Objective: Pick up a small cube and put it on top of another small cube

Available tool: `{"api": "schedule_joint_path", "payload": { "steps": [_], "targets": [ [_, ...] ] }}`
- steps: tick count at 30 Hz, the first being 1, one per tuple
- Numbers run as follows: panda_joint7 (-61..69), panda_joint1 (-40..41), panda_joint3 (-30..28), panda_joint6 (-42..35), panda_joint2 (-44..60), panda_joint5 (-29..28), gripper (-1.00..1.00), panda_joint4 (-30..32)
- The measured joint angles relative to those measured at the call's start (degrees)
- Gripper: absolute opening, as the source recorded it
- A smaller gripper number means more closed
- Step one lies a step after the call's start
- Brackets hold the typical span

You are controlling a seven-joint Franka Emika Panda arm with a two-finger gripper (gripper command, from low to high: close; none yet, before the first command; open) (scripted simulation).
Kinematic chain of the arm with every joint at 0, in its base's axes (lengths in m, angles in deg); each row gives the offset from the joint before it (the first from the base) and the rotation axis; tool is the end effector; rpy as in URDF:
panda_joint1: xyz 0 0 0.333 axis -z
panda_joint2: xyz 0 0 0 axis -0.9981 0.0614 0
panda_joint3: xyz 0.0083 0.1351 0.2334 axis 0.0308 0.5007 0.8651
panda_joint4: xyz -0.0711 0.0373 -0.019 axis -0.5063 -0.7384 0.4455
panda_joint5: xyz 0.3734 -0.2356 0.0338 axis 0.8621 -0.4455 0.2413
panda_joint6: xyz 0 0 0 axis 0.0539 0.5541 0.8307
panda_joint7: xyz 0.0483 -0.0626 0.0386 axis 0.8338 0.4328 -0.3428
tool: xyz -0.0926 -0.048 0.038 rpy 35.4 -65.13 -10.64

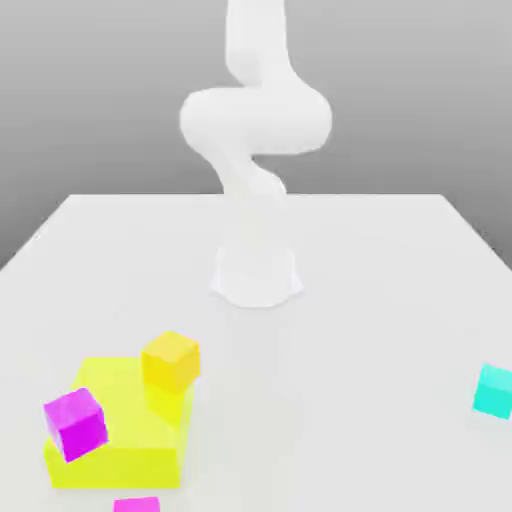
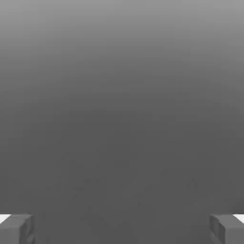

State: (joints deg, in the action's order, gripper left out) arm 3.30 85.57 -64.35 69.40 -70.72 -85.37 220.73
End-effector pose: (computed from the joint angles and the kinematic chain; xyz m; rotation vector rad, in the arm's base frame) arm 0.4629 -0.0091 0.6447 -2.4782 1.0266 -0.9460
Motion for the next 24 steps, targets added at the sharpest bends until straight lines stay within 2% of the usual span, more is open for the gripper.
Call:
{"api": "schedule_joint_path", "payload": {
  "steps": [13,24],
  "targets": [
    [11.9,-2.8,-7.7,6.8,27.4,6.2,0.00,-1.8],
    [20.8,-0.3,-9.4,12.6,50.0,10.1,0.00,-3.3]
  ]
}}
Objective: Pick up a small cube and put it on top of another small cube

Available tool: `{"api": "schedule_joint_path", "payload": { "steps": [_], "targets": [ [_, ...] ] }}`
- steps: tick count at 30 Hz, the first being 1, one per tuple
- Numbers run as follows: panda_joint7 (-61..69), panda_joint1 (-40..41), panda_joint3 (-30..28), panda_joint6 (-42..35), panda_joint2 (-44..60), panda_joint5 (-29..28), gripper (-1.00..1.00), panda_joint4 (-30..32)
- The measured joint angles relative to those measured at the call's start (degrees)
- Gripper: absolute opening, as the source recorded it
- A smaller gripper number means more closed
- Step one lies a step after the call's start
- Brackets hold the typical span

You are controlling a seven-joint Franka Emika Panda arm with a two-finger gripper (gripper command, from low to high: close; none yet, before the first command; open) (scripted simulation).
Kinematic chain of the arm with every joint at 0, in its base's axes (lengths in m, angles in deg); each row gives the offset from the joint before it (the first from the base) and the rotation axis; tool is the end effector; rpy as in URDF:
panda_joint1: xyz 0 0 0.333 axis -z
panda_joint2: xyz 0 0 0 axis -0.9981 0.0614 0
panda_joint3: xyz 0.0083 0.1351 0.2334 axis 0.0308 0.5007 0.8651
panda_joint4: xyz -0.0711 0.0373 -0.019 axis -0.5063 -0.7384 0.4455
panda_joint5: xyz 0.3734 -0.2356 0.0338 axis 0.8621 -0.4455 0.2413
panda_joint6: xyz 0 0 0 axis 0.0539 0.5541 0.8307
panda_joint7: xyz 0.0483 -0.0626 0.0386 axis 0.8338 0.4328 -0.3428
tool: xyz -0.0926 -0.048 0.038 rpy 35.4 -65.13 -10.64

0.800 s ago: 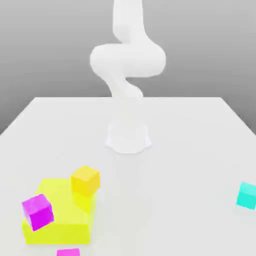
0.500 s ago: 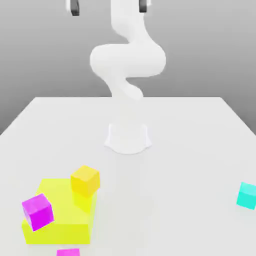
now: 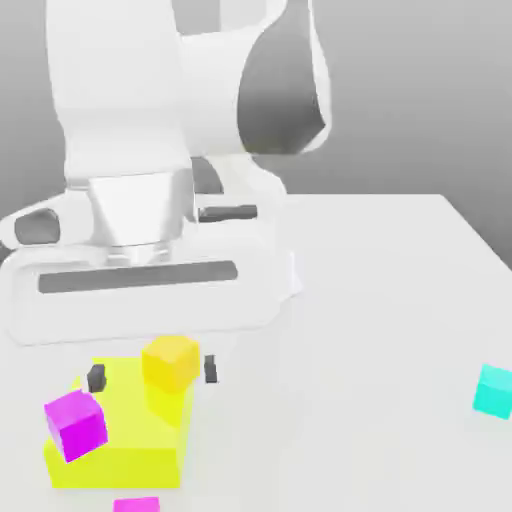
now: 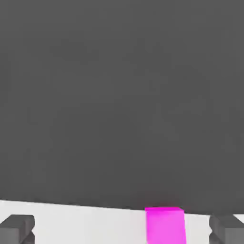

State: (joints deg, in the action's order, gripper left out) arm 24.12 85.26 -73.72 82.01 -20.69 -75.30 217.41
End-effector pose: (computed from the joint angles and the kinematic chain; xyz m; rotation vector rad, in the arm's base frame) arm 0.5739 -0.1039 0.2249 -2.8376 1.0659 -0.2070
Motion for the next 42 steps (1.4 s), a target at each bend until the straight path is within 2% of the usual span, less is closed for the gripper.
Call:
{"api": "schedule_joint_path", "payload": {
  "steps": [6,10,11,17,22,27,31,36,42],
  "targets": [
    [2.8,1.6,-0.8,3.5,11.9,-1.0,0.00,-0.7],
    [4.6,3.5,1.1,9.0,20.1,0.7,0.00,-2.3],
    [5.0,3.9,1.6,10.3,21.9,1.2,-1.00,-2.7],
    [5.2,4.2,1.9,10.9,22.8,1.5,-1.00,-2.9],
    [3.2,2.5,-0.3,5.2,15.2,-0.9,-1.00,-0.9],
    [-4.2,1.5,-2.1,1.4,5.6,0.6,-1.00,5.5],
    [-12.7,1.2,-3.3,-0.8,-2.5,-0.3,-1.00,11.3],
    [-25.7,2.8,-3.3,-3.2,-13.0,-4.8,-1.00,18.7],
    [-42.6,7.8,0.0,-6.2,-25.6,-11.8,-1.00,27.6]
  ]
}}
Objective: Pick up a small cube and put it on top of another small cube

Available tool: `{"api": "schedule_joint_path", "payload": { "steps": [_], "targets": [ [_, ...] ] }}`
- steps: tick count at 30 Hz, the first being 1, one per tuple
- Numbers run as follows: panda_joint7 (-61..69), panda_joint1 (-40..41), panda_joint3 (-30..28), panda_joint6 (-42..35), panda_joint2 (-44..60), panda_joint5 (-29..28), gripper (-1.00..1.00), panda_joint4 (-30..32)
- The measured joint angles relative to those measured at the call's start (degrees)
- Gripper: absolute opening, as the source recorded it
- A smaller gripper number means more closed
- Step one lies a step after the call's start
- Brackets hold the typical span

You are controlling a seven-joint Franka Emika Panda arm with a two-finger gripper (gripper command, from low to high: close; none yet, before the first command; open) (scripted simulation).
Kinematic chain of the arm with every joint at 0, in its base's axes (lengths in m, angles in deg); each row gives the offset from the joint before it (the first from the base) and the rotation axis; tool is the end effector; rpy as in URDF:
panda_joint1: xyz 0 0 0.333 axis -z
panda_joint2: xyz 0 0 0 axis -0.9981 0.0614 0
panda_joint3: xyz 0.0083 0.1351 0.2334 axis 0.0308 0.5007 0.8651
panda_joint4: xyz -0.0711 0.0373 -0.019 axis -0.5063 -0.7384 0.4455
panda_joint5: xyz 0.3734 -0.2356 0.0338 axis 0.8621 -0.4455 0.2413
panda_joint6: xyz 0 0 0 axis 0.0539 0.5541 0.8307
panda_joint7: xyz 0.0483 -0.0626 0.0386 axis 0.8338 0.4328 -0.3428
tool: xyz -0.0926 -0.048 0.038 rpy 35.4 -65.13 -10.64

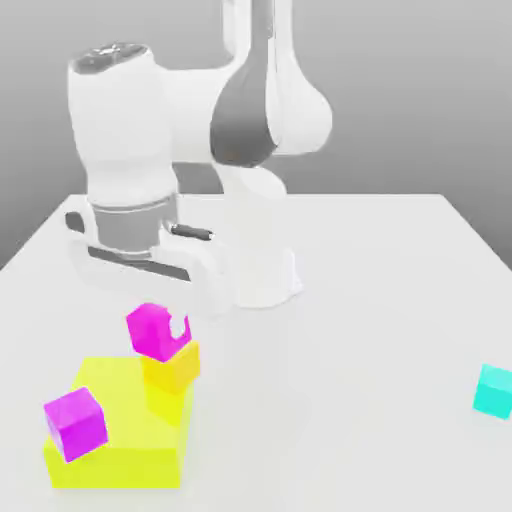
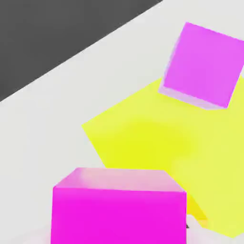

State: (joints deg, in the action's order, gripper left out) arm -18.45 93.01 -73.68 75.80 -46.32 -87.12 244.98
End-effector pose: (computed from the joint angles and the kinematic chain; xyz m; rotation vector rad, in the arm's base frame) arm 0.4190 -0.1234 0.2251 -2.3418 2.0370 0.0337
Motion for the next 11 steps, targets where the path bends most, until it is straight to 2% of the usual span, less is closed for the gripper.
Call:
{"api": "schedule_joint_path", "payload": {
  "steps": [3,8,9,11],
  "targets": [
    [-7.1,3.1,2.2,-0.4,-4.5,-2.8,-1.00,4.0],
    [-8.1,3.4,2.2,10.3,3.3,-2.8,-1.00,6.9],
    [-8.1,3.4,2.2,11.6,4.3,-2.7,1.00,7.1],
    [-8.1,3.4,2.2,11.6,4.3,-2.7,1.00,7.1]
  ]
}}
